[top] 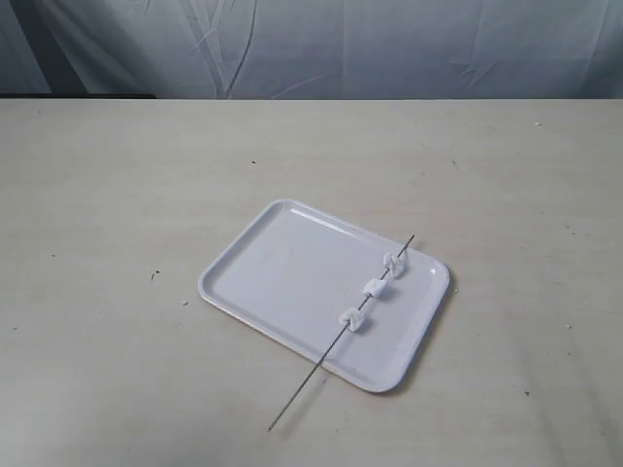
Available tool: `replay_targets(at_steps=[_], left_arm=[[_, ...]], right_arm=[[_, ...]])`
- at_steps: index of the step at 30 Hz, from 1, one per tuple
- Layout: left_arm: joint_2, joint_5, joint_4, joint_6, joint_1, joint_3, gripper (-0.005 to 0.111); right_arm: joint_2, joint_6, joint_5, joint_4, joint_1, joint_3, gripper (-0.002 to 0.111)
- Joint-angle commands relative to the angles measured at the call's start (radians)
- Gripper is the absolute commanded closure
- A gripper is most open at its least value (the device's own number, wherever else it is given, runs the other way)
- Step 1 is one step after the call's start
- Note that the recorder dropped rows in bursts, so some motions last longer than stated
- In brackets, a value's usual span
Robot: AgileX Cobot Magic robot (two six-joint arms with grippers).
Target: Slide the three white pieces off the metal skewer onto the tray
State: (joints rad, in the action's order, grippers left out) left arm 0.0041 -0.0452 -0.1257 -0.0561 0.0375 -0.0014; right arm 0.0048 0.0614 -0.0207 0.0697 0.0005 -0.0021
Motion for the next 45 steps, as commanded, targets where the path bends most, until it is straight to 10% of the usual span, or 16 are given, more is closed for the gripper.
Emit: replay_targets(at_steps=[1,34,45], left_arm=[[-0.004,0.268,-0.006,0.0,0.003,0.001,0.088],[-0.004,0.59,-0.06,0.042,0.003,0.001,0.088],[0.0,0.602,-0.263,0.688,0.003,0.001,0.085]], right_arm=[[-0.005,0.006,0.121,0.007,0.002,0.002,0.061],[-0.005,-0.006,0.212,0.264,0.002,0.002,0.061],[-0.005,-0.067,0.211,0.495,0.002,0.002,0.061]])
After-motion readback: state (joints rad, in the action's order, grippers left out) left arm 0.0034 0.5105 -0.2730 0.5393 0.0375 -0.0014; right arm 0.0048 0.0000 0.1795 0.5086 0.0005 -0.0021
